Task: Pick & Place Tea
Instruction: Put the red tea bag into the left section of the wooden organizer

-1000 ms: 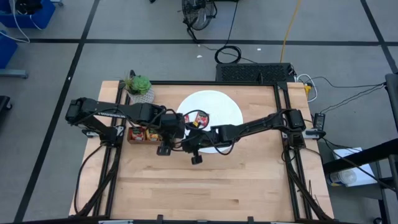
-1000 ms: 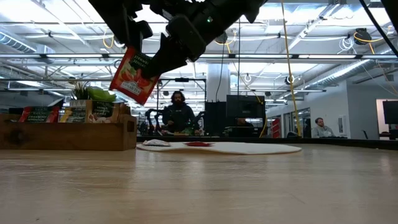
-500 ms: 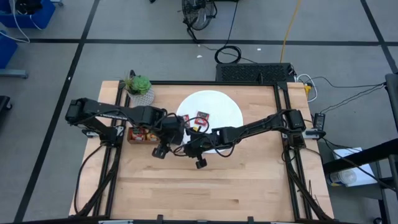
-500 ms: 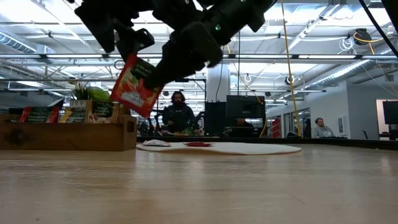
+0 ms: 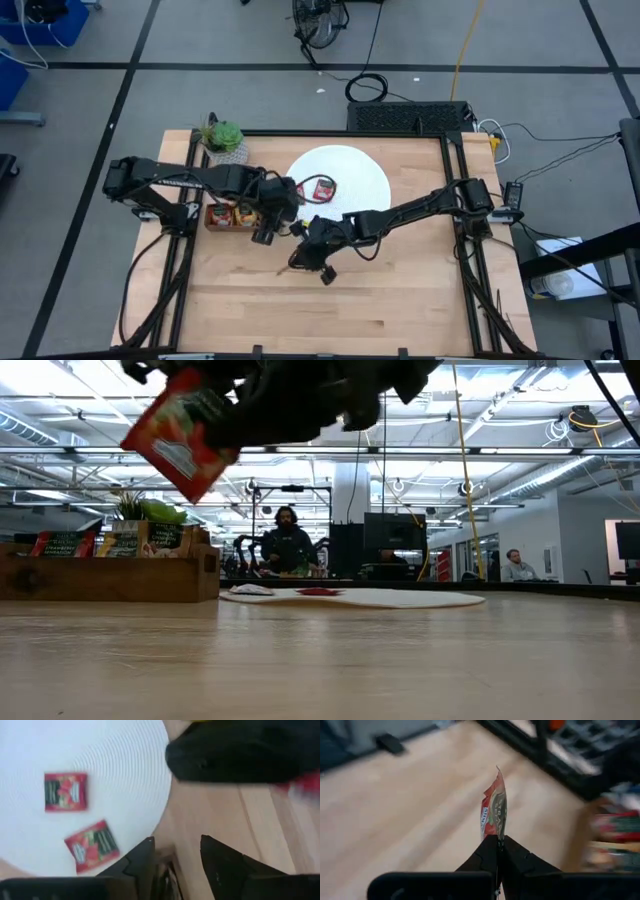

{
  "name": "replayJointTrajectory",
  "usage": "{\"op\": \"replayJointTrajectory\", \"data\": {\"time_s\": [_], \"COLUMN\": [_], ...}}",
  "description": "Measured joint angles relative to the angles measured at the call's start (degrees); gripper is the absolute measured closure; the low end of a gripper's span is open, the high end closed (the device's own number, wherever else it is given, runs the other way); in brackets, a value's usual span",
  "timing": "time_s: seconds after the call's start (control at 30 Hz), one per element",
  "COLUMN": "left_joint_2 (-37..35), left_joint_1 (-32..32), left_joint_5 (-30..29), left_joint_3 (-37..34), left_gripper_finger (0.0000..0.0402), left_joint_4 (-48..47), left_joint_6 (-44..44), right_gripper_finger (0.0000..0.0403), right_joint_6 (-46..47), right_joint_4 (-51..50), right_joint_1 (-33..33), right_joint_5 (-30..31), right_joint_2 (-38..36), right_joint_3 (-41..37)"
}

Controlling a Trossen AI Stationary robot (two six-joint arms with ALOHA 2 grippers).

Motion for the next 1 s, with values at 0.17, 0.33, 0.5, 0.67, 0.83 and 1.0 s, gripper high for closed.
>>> {"op": "replayJointTrajectory", "data": {"time_s": [0.17,0.33,0.5,0.67,0.83,1.0], "left_joint_2": [-0.79,-1.91,-2.07,-1.88,-1.97,-1.97], "left_joint_1": [1.23,1.69,-0.37,-1.53,-1.43,-1.43], "left_joint_5": [2.41,8.85,14.84,4.41,4.54,2.84], "left_joint_3": [0.64,0.65,0.70,0.68,0.68,0.68], "left_gripper_finger": [0.0263,0.0281,0.0291,0.0295,0.0295,0.0289], "left_joint_4": [-0.74,-2.29,0.80,1.99,2.40,3.12], "left_joint_6": [-2.47,-3.61,-4.04,-4.63,-6.17,-10.83], "right_gripper_finger": [0.0403,0.0403,0.0403,0.0403,0.0403,0.0403], "right_joint_6": [-5.02,-2.32,-1.54,-3.19,-5.19,-5.34], "right_joint_4": [4.60,7.60,14.54,19.97,20.56,20.54], "right_joint_1": [0.78,-1.70,-5.47,-7.03,-7.21,-7.70], "right_joint_5": [11.42,16.96,16.64,12.32,12.24,12.30], "right_joint_2": [0.31,0.32,0.32,0.27,0.23,0.25], "right_joint_3": [-3.44,-6.02,-8.40,-9.07,-9.05,-9.02]}}
